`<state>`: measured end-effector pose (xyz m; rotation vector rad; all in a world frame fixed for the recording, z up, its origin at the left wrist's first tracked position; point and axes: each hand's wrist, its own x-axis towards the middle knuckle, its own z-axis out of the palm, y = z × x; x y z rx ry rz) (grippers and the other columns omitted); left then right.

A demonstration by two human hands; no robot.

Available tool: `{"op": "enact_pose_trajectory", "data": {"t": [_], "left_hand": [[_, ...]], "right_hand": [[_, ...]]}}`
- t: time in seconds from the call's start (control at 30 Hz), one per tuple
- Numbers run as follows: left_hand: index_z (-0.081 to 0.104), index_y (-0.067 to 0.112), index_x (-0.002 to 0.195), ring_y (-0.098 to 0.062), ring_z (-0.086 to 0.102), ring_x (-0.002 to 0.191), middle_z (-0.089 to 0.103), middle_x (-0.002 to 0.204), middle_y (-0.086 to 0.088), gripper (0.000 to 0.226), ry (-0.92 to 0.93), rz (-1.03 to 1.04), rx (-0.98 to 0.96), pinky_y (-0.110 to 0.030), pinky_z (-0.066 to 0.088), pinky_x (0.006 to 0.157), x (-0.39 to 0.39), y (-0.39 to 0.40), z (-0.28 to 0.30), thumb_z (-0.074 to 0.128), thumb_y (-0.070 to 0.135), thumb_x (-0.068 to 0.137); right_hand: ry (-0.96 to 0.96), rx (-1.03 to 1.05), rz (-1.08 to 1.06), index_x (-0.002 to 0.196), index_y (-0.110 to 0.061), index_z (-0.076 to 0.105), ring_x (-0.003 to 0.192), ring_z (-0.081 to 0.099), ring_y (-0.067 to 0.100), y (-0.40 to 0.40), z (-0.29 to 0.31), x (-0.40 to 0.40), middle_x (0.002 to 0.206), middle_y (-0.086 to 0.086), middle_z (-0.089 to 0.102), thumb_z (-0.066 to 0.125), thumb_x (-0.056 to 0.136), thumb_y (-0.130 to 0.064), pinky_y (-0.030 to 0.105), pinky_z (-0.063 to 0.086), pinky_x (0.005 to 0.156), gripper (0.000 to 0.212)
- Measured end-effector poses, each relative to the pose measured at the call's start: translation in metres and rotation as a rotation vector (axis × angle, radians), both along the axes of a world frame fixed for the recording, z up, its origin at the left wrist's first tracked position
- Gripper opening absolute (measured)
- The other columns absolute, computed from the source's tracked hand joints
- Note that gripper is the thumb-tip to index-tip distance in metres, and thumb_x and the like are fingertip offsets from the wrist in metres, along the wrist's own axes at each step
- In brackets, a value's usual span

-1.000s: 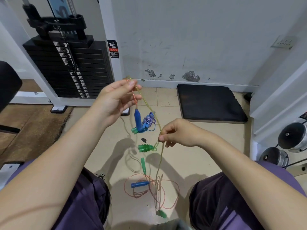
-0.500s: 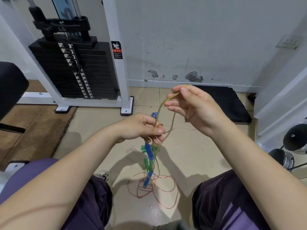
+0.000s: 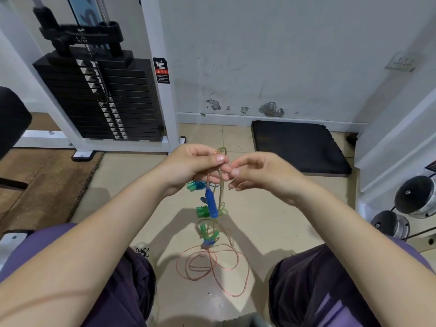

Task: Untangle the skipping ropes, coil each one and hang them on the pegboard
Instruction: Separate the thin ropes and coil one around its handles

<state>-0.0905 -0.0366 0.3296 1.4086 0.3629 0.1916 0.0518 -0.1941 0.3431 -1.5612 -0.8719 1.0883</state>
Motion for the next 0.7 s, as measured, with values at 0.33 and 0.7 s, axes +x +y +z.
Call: {"op": "enact_pose_trajectory", "data": {"t": [0.33,0.7], "left_hand": [[0.075,0.021,0.092,-0.011,0.066,0.078,0.073,0.089,0.001,0.025,-0.003,0.057,0.077,-0.020,0.048,0.058,-0.002,0.001,0.004,0.084,0.034,0.073],[0.075,0.006,0.082,-0.013,0.067,0.067,0.074,0.076,-0.006,0.010,0.218,-0.131,0.300,-0.021,0.055,0.064,-0.005,0.000,-0.011,0.074,0.014,0.087]], "right_hand": [[-0.123,0.024,0.043,0.089,0.002,0.068,0.068,0.065,0.019,0.009,-0.004,-0.017,0.070,0.008,0.067,0.068,0.088,-0.002,0.032,0.056,0.073,0.004],[0.108,0.327,-0.154,0.106,-0.003,0.066,0.079,0.066,0.026,0.013,0.011,-0.005,0.095,0.016,0.065,0.060,0.094,-0.010,0.038,0.055,0.077,0.014]]}}
